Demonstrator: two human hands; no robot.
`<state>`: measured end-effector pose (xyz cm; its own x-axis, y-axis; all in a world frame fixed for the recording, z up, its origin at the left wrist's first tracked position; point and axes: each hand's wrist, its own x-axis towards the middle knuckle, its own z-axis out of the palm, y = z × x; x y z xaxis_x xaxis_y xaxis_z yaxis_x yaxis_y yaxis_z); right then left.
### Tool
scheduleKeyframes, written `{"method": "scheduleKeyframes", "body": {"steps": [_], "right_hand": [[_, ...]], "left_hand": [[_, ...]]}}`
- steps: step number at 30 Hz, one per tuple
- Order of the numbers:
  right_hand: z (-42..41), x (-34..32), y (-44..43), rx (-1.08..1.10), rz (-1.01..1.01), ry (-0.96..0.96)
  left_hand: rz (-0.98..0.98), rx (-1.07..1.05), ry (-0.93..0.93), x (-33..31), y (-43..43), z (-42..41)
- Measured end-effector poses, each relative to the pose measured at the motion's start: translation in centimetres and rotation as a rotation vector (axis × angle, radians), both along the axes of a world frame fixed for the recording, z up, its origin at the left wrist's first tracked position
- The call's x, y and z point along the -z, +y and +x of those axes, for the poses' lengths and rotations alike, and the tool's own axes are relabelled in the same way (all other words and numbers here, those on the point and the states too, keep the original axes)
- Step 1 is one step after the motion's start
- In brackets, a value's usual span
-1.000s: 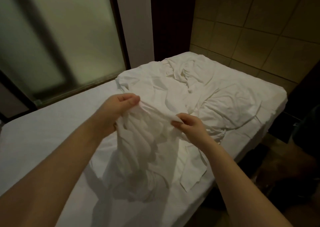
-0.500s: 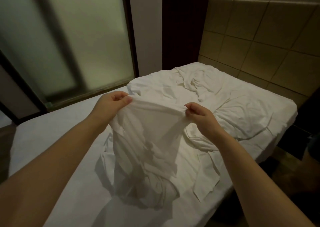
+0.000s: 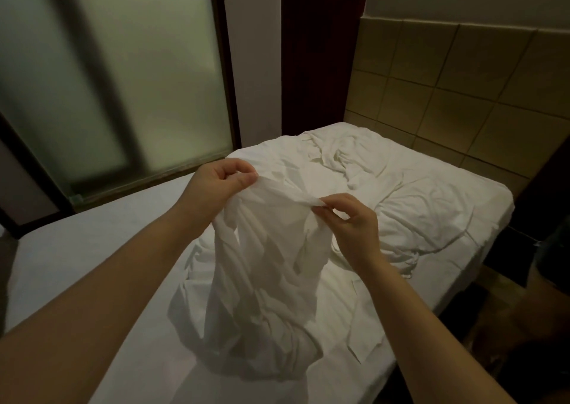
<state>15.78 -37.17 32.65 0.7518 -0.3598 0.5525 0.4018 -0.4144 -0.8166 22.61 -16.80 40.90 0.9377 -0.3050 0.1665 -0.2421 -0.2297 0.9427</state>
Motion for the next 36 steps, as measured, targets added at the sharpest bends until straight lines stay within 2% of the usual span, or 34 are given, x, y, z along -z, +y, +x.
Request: {"method": "scheduleKeyframes", "body": {"steps": [2,5,6,8,10,11,13,15,18,21,23,26,27,29,30,31,33,36], "right_hand": [[-0.3,0.4,0.1,0.085,-0.01,-0.046],[-0.7,0.5,0.2,0.274,-0.199,-0.202],[-0.8,0.3,0.2,0.274,-0.217,-0.217],[-1.0,-0.2,0.2,0.151,-0.165,-0.045],[-1.0,-0.2,0.1,-0.045,-0.138,0.328],[-1.1,0.3,0.1,-0.113,-0.089,0.437],[-1.5,0.9,-0.4,-0.17,0.118,0.46],[-1.7,1.0,-1.3,-0.184,0.214,0.42],[-1.6,1.2,-2.8,-0.133,0.123,0.421],[-1.1,0.5,-3.6,0.0,0.085,0.355],[-0.8,-1.9,-3.6,0.049,0.06,0.223],[-0.4,-7.6,-3.6,0.007,-0.193,0.088],[-0.2,-9.5,-3.6,-0.032,-0.314,0.115],[-0.1,-11.9,-3.8,-0.095,-0.493,0.198],[-0.1,-12.4,-4.1,-0.11,-0.517,0.216],[-0.3,-12.4,-4.5,-0.119,-0.492,0.222],[-0.8,-11.6,-6.3,-0.163,-0.332,0.25],[-1.2,-8.0,-9.6,-0.29,-0.092,0.403]], "left_hand": [[0.005,0.0,-0.005,0.0,0.1,0.0],[0.0,0.006,-0.002,-0.2,0.2,-0.1],[-0.007,0.005,-0.003,-0.2,0.1,-0.2],[-0.024,-0.017,-0.009,-0.2,-0.1,-0.3],[-0.04,-0.046,-0.003,-0.1,-0.4,-0.4],[-0.041,-0.056,0.003,0.0,-0.5,-0.4],[-0.058,-0.077,0.011,0.1,-0.8,-0.6],[-0.128,-0.135,0.041,0.0,-0.7,-0.3],[-0.231,-0.186,0.11,-0.4,-0.6,0.2],[-0.222,-0.23,0.133,-0.2,-0.3,0.5],[-0.112,-0.297,0.066,0.4,0.0,1.2],[0.43,-0.313,-0.185,0.5,-0.8,1.1],[0.48,-0.253,-0.23,0.2,-2.0,0.5],[0.369,-0.042,-0.218,-0.8,-5.5,-1.3],[0.292,0.075,-0.21,-1.2,-7.6,-2.3],[0.257,0.151,-0.204,-1.3,-9.5,-3.0],[0.097,0.165,-0.123,-1.4,-12.0,-3.7],[-0.257,0.101,0.16,-2.0,-13.9,-3.2]]}}
